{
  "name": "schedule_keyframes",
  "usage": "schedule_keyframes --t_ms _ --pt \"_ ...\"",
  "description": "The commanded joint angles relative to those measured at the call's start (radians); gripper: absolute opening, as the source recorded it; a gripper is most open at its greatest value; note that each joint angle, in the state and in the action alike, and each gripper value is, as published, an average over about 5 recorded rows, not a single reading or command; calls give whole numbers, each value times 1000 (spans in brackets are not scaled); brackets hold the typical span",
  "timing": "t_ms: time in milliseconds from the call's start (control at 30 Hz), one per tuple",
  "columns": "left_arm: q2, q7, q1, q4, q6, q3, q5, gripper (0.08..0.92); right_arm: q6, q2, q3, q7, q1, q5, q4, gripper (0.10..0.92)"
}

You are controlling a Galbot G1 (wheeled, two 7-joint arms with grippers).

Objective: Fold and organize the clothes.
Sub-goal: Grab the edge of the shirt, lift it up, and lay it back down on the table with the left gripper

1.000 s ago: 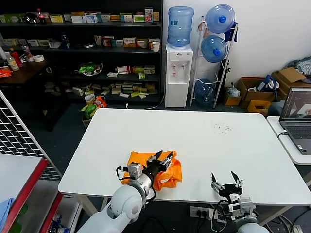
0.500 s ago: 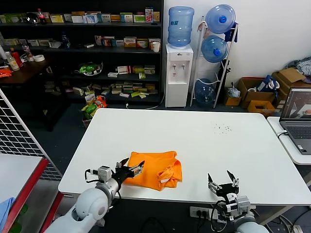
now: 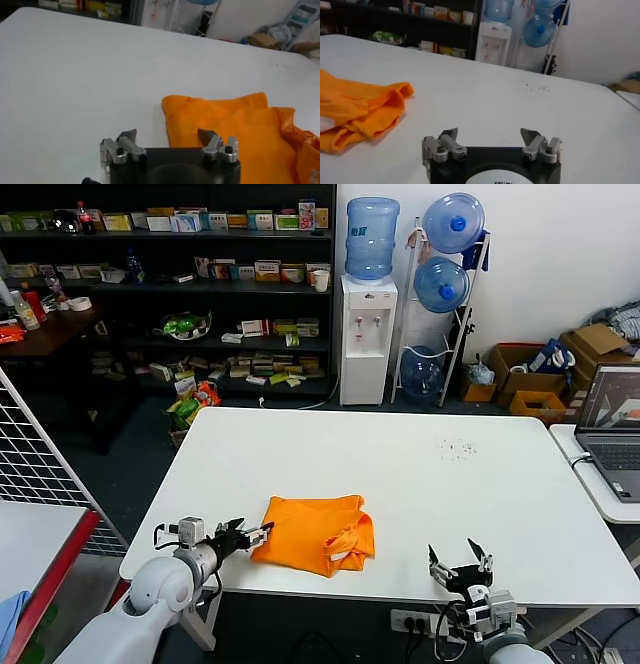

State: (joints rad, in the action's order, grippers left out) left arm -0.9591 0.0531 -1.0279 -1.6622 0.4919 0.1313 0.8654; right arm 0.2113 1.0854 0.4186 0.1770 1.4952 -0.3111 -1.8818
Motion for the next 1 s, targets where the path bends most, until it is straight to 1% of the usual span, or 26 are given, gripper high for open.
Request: schedule_keyframes --t_ms 33,300,400,500,700,867,1000 --pt "-20 -67 52 83 32 -2 59 823 1 -2 3 -1 2 -3 2 823" --pt "-37 -85 62 100 39 -22 34 823 1 -5 8 0 3 -9 -2 823" --pt "-40 -89 58 96 35 -26 23 801 1 -5 9 1 5 -10 -7 823" --pt "-40 -93 53 84 27 -27 20 732 0 -6 10 2 7 -11 -10 823" --pt "-34 -81 37 36 3 -20 31 559 1 -4 9 5 3 -9 -13 823" --pt "-12 -39 11 -35 -3 -5 80 412 4 -5 6 9 -3 -7 -14 823" --pt "21 -7 -16 -94 -4 29 118 299 10 -4 -8 13 -20 -6 -12 823"
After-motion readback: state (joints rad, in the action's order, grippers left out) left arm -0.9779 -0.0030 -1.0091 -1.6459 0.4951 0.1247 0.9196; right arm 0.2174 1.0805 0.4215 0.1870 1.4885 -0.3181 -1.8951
